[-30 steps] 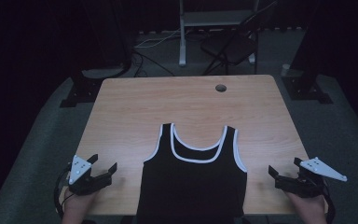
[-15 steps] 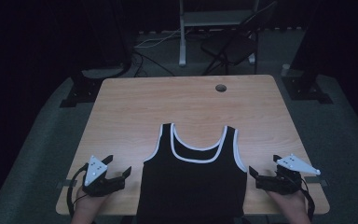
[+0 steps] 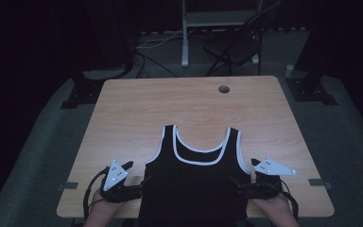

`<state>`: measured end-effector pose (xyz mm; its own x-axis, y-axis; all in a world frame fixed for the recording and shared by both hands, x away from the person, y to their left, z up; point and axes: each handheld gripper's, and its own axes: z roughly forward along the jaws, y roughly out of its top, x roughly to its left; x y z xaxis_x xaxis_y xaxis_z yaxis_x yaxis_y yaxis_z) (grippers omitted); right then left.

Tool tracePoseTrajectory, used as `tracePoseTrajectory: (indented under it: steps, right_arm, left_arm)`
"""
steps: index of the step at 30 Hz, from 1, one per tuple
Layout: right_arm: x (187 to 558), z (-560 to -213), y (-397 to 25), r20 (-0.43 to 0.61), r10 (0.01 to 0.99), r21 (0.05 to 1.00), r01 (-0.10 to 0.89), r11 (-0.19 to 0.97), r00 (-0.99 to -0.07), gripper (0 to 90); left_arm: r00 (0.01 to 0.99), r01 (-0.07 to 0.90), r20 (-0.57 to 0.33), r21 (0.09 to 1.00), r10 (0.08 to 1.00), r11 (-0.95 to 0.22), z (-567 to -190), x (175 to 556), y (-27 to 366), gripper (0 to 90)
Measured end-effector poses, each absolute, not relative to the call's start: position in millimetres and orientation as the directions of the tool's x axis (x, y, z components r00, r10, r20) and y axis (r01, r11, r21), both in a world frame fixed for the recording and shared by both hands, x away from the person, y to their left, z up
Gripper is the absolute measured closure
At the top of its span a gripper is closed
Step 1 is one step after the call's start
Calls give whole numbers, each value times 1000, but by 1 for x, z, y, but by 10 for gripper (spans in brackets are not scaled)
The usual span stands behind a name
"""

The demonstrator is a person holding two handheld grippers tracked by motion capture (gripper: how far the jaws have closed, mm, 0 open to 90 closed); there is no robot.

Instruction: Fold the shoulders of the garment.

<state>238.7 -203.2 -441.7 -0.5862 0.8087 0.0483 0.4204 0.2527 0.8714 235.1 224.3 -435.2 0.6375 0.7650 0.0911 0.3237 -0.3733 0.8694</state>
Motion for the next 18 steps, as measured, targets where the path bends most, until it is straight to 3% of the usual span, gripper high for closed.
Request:
tracePoseTrajectory:
  steps: [6,18]
  right_arm:
    - [237,-442,-189,6,775,861,397,317,-632,5]
    - [237,-442,-189,11,762,862,393,321,-647,5]
  left_arm:
    - [665,319,101,858,740,-403,-437,233,213,203]
    - [677,325,111,842,728,-431,-439,239,210,204]
